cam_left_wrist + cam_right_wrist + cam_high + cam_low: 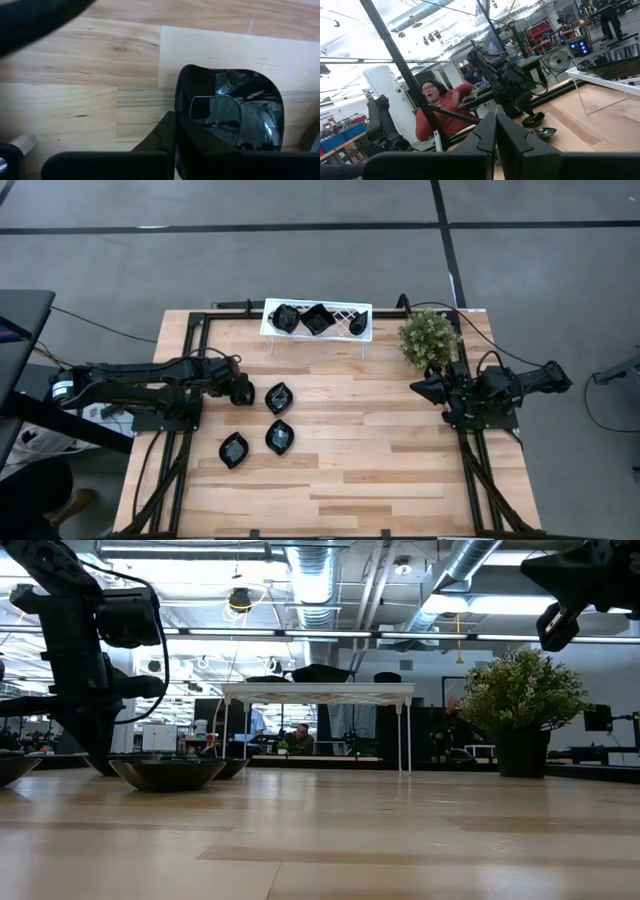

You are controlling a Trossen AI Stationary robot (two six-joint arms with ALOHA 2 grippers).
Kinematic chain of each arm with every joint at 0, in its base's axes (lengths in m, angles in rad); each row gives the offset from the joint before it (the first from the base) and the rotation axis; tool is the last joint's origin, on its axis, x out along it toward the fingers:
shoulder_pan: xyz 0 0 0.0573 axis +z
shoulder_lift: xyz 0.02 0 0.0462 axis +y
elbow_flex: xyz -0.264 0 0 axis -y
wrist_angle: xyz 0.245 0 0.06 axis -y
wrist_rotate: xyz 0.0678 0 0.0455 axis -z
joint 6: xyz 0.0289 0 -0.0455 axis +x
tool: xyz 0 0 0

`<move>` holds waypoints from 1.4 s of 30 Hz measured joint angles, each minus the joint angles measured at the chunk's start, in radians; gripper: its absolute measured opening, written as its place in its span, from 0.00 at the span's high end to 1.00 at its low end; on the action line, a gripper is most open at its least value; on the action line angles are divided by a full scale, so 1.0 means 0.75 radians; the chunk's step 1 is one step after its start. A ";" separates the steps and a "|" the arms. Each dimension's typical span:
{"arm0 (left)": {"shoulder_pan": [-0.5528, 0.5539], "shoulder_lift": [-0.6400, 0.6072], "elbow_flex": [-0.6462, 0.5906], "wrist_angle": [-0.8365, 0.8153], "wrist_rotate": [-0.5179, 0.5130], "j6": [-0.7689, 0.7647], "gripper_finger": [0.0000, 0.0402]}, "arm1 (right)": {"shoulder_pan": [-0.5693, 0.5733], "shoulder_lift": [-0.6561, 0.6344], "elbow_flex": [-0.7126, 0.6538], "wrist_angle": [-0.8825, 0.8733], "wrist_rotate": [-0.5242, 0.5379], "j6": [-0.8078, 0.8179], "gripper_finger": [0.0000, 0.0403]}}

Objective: Pick & Place Mini shaped plates
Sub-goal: Stack the black leaf shaped plate on top of the black leaf shaped plate on the shelf

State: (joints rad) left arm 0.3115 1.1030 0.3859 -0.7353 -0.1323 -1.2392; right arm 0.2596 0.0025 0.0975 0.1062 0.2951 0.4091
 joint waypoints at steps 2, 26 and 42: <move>0.000 0.000 0.000 -0.001 0.000 0.000 0.98 | 0.000 0.000 0.000 0.000 0.000 0.000 0.98; 0.000 -0.524 0.001 0.006 0.106 0.075 0.99 | 0.000 0.000 0.000 0.000 -0.002 0.001 0.98; 0.000 -0.436 0.257 0.188 0.092 0.264 0.99 | -0.001 0.000 0.000 0.010 -0.002 0.003 0.98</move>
State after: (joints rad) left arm 0.3115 0.7757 0.5787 -0.5942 -0.0634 -1.0411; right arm 0.2592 0.0025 0.0975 0.1140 0.2933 0.4114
